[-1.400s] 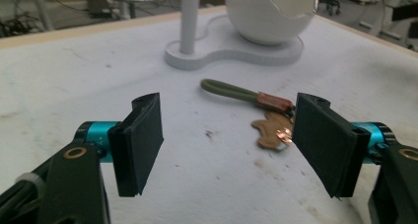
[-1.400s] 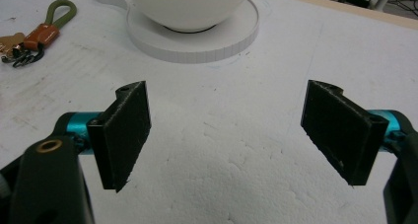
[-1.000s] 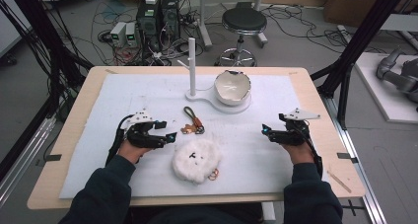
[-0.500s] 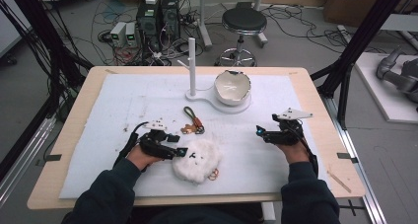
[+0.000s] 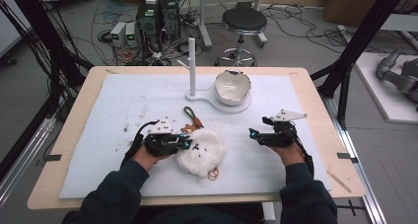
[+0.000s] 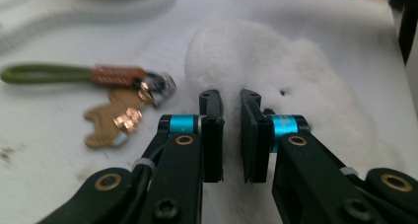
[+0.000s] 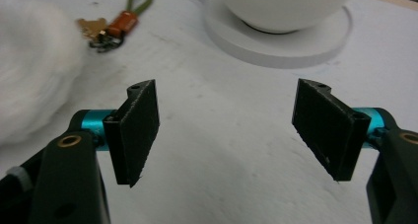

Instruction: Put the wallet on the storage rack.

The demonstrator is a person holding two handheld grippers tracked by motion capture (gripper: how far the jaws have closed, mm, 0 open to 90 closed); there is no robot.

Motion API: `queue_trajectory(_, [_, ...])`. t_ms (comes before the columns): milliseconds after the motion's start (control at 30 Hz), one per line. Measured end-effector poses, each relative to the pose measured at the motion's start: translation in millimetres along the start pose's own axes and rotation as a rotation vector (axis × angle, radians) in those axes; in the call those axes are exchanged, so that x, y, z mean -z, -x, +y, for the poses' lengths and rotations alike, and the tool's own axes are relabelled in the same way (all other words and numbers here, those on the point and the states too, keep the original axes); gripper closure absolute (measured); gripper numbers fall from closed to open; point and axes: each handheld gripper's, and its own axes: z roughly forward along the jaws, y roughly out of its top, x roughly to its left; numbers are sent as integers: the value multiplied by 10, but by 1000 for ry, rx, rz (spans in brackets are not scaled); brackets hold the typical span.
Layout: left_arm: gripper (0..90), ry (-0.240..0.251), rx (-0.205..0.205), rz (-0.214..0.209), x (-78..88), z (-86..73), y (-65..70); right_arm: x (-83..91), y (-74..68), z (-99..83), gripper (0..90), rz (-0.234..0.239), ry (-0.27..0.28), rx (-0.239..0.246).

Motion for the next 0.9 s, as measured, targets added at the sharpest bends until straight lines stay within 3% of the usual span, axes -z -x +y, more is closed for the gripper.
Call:
queue_trajectory(33, [806,0,0,0,0,0,0,0,0,0,265,0,0,0])
queue_trajectory(67, [806,24,-2,15,22,12,-6,-43,-71,25,263,51,4,-9])
queue_trajectory(100, [806,44,-3,28,39,20,-11,-43,-71,25,263,51,4,-9])
queue_trajectory(133, [806,59,-11,35,53,26,-16,-106,-152,56,259,120,13,-17])
queue_trajectory(167, [806,74,-18,43,64,32,-15,-139,-205,76,259,159,16,-31])
queue_trajectory(200, [806,91,-19,46,72,39,-10,-139,-205,76,259,159,16,-31])
queue_trajectory(233, [807,105,-21,50,82,46,-5,-216,-312,119,259,237,25,-43])
queue_trajectory(267, [807,120,-29,51,91,56,-3,-216,-312,119,259,237,25,-43])
queue_trajectory(400, [811,166,-48,33,101,91,35,-420,-522,186,269,340,-6,-28])
queue_trajectory(500, [811,164,-58,14,78,95,59,-574,-616,196,417,382,-67,-10])
queue_trajectory(533, [811,164,-58,14,78,95,59,-574,-616,196,417,382,-67,-10])
queue_trajectory(567, [811,153,-60,14,69,92,60,-589,-621,195,567,397,-86,7])
queue_trajectory(600, [807,153,-52,10,62,89,61,-583,-627,196,655,390,-108,61])
queue_trajectory(633, [792,145,-47,5,61,88,52,-561,-625,199,733,390,-105,73])
queue_trajectory(667, [792,142,-28,3,53,85,46,-561,-625,199,733,390,-105,73])
queue_trajectory(767, [534,108,55,31,36,58,-28,-435,-615,234,776,339,-30,138])
queue_trajectory(800, [474,98,77,20,30,47,-55,-404,-617,242,778,332,-6,163])
queue_trajectory(867, [437,83,92,5,17,35,-74,-375,-615,249,779,331,17,182])
queue_trajectory(900, [432,41,90,-26,-19,12,-77,-320,-616,262,780,324,60,206])
